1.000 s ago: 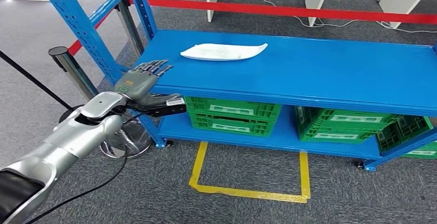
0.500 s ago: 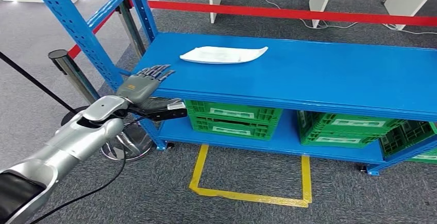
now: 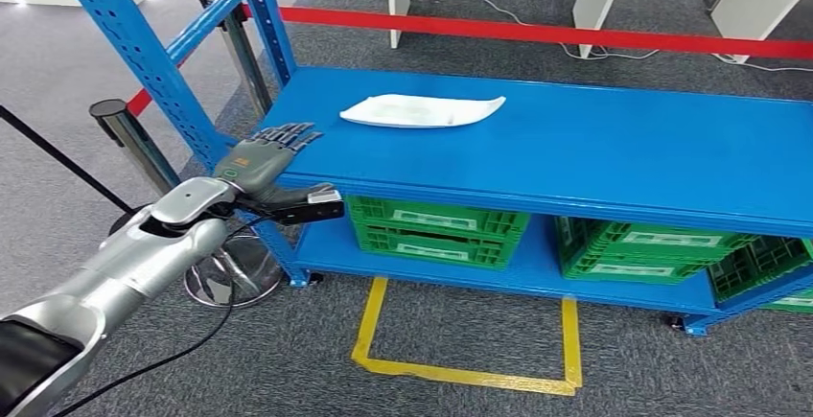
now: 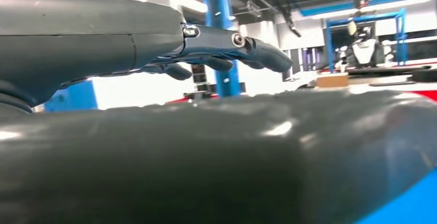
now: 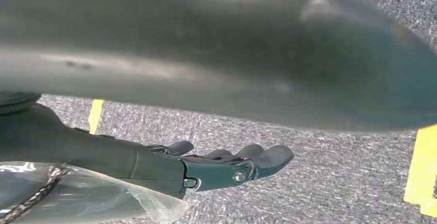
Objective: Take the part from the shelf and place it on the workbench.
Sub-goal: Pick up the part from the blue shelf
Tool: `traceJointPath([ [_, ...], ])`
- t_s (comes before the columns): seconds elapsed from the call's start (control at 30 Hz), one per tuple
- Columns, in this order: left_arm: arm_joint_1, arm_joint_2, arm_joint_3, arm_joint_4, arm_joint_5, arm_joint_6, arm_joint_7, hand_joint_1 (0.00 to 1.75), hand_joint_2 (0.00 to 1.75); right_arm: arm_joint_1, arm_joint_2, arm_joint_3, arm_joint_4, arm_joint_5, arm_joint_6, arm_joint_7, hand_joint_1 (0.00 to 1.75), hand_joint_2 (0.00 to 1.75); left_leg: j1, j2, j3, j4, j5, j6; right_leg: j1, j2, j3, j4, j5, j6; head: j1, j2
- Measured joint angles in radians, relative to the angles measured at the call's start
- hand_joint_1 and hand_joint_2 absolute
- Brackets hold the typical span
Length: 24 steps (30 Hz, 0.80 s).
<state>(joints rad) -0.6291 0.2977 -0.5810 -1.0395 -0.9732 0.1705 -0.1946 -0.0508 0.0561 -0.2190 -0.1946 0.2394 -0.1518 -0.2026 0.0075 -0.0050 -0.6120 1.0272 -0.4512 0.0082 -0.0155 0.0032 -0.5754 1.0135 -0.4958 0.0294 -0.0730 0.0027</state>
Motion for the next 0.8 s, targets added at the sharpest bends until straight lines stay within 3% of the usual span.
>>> traceJointPath([
  [0.07,-0.003,-0.004,0.000,0.002,0.000,-0.001,-0.002,0.00,0.00,-0.001,0.000,0.000,0.000,0.001,0.000,0.000,0.00,1.31,0.003,0.000,0.011,-0.010,0.001,0.013,-0.001,-0.001,-0.024,0.047,-0.028,0.009,0.003,0.000],
  [0.1,-0.004,-0.006,-0.001,0.002,0.000,-0.002,-0.003,0.00,0.00,-0.001,0.000,0.000,0.000,0.002,0.001,0.000,0.00,1.75,0.003,0.000,0.015,-0.013,0.000,0.019,-0.001,-0.001,-0.055,0.103,-0.053,0.011,0.005,0.000],
  [0.17,-0.005,-0.010,-0.002,0.006,0.001,-0.007,-0.006,0.00,0.00,0.000,0.000,0.000,0.000,0.004,0.003,0.001,0.00,1.75,0.000,0.000,0.018,-0.013,-0.005,0.027,-0.001,-0.001,-0.132,0.236,-0.097,0.014,0.006,0.000],
  [0.2,-0.005,-0.013,-0.004,0.010,0.003,-0.010,-0.010,0.00,0.00,0.002,0.000,0.000,0.000,0.006,0.004,0.001,0.00,1.75,-0.001,-0.001,0.021,-0.013,-0.009,0.029,-0.001,-0.001,-0.160,0.274,-0.098,0.015,0.006,0.000],
  [0.23,-0.005,-0.016,-0.005,0.013,0.005,-0.013,-0.015,0.00,0.00,0.003,0.000,0.000,0.000,0.007,0.005,0.001,0.00,1.75,-0.001,-0.002,0.025,-0.012,-0.012,0.030,-0.001,-0.001,-0.172,0.278,-0.081,0.016,0.006,0.000],
  [0.27,-0.005,-0.021,-0.007,0.017,0.007,-0.016,-0.020,0.00,0.00,0.004,0.000,0.000,0.001,0.008,0.006,0.001,0.00,1.75,-0.001,-0.004,0.031,-0.012,-0.017,0.029,-0.001,-0.002,-0.165,0.245,-0.046,0.015,0.007,0.000],
  [0.33,-0.006,-0.029,-0.012,0.023,0.010,-0.020,-0.025,0.00,0.00,0.003,0.000,0.000,0.001,0.010,0.007,0.002,0.00,1.75,-0.003,-0.006,0.045,-0.010,-0.030,0.022,0.000,-0.002,-0.110,0.114,0.032,0.009,0.007,0.000],
  [0.4,-0.012,-0.036,-0.018,0.028,0.011,-0.024,-0.025,0.00,0.00,0.001,0.000,0.000,0.001,0.014,0.008,0.002,0.00,1.75,-0.007,-0.007,0.051,-0.007,-0.041,0.013,0.002,-0.001,-0.063,0.021,0.059,0.002,0.006,0.000],
  [0.5,-0.020,-0.045,-0.028,0.037,0.011,-0.029,-0.025,0.00,0.00,0.001,0.001,0.000,0.001,0.020,0.009,0.002,0.00,1.75,-0.007,-0.007,0.054,-0.009,-0.049,-0.001,0.001,0.000,-0.048,0.003,0.048,-0.011,0.006,0.000],
  [0.57,-0.025,-0.052,-0.033,0.040,0.011,-0.030,-0.026,0.00,0.00,0.001,0.002,0.000,0.001,0.022,0.008,0.002,0.00,1.75,-0.005,-0.004,0.040,0.029,-0.070,-0.014,-0.003,0.000,-0.036,-0.003,0.043,-0.022,0.004,0.000],
  [0.67,-0.030,-0.056,-0.040,0.048,0.011,-0.033,-0.026,0.00,0.00,0.000,0.003,0.000,0.001,0.023,0.009,0.002,0.00,1.75,0.001,-0.002,-0.060,0.213,-0.135,-0.029,-0.005,0.000,-0.018,-0.005,0.030,-0.032,0.002,0.000],
  [0.7,-0.029,-0.057,-0.044,0.052,0.011,-0.034,-0.026,0.00,0.00,0.000,0.003,0.000,0.001,0.023,0.009,0.002,0.00,1.75,0.003,-0.002,-0.091,0.259,-0.139,-0.032,-0.005,0.000,-0.012,-0.005,0.024,-0.033,0.002,0.000],
  [0.73,-0.028,-0.058,-0.047,0.056,0.011,-0.034,-0.026,0.00,0.00,0.002,0.003,0.000,0.001,0.023,0.009,0.002,0.00,1.75,0.004,-0.002,-0.107,0.270,-0.124,-0.033,-0.005,0.000,-0.005,-0.005,0.019,-0.032,0.002,0.000],
  [0.8,-0.029,-0.060,-0.053,0.060,0.011,-0.035,-0.026,0.00,0.00,0.003,0.004,0.000,0.001,0.024,0.009,0.002,0.00,1.75,0.005,-0.001,-0.086,0.186,-0.044,-0.030,-0.006,0.000,0.013,-0.005,0.007,-0.028,0.002,0.000],
])
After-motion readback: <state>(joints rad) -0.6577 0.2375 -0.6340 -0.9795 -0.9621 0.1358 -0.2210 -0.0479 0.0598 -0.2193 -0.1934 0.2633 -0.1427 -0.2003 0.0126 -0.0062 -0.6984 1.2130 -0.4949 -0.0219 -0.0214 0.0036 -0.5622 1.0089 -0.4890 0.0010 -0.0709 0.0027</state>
